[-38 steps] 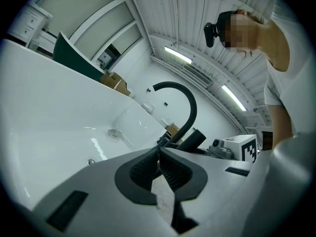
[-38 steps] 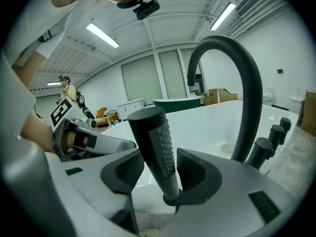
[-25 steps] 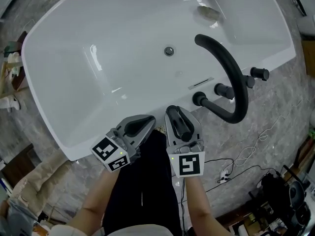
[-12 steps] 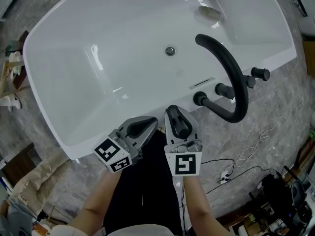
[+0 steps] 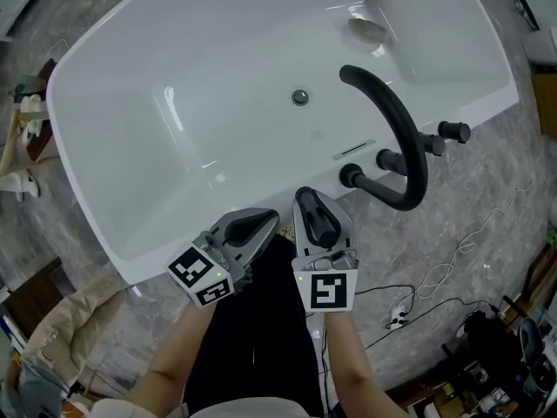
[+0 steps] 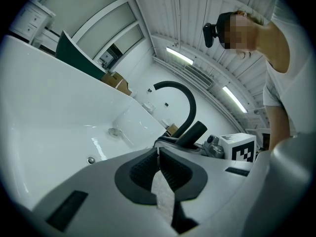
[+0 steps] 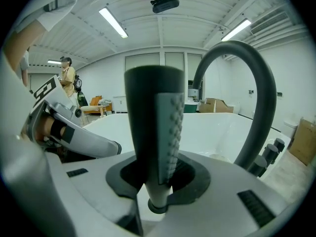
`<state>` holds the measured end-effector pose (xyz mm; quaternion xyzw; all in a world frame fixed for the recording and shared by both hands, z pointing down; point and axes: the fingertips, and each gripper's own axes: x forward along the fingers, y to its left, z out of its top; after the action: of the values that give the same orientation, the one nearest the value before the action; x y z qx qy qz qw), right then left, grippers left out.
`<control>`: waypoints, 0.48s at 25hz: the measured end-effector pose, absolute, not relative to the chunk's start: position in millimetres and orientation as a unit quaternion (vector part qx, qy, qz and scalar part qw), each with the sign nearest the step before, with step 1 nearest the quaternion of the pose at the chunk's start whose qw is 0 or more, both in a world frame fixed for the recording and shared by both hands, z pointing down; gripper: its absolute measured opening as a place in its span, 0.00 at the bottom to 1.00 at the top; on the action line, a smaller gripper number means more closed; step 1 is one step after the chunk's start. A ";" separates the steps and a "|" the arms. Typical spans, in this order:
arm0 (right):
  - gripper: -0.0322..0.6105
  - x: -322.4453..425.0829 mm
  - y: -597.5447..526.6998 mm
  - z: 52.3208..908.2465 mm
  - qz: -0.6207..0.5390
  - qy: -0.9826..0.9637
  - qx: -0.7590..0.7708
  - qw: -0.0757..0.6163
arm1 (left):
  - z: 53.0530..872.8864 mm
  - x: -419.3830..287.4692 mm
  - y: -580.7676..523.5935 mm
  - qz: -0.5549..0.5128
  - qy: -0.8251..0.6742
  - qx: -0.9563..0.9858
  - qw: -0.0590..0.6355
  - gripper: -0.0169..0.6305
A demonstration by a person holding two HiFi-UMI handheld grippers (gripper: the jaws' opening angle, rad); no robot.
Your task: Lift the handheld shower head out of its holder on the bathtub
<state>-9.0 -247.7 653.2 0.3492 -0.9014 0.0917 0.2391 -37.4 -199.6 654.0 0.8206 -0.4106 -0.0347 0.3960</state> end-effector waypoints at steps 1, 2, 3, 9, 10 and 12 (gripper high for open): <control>0.21 -9.4 -247.2 650.5 0.091 -0.901 0.350 0.238 | 652.1 -37.4 -199.1 -0.034 -0.410 0.822 0.394 0.06; 0.21 -9.8 -246.7 647.8 0.088 -0.902 0.350 0.238 | 650.0 -37.5 -198.8 -0.033 -0.409 0.824 0.392 0.06; 0.21 -10.2 -246.2 645.0 0.084 -0.902 0.349 0.239 | 647.8 -37.5 -198.5 -0.032 -0.408 0.825 0.390 0.06; 0.21 -8.0 -242.7 630.3 0.074 -0.903 0.351 0.237 | 634.2 -36.3 -196.5 -0.035 -0.405 0.829 0.383 0.06; 0.21 -7.8 -242.8 627.7 0.073 -0.903 0.351 0.235 | 631.9 -36.8 -196.5 -0.034 -0.405 0.831 0.380 0.06; 0.21 -7.0 -242.6 622.0 0.069 -0.904 0.352 0.231 | 627.8 -37.0 -195.8 -0.032 -0.404 0.834 0.375 0.06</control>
<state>-7.0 -242.6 622.0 0.3517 -0.9045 0.0687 0.2313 -37.0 -195.8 627.8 0.8340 -0.4037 -0.0319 0.3748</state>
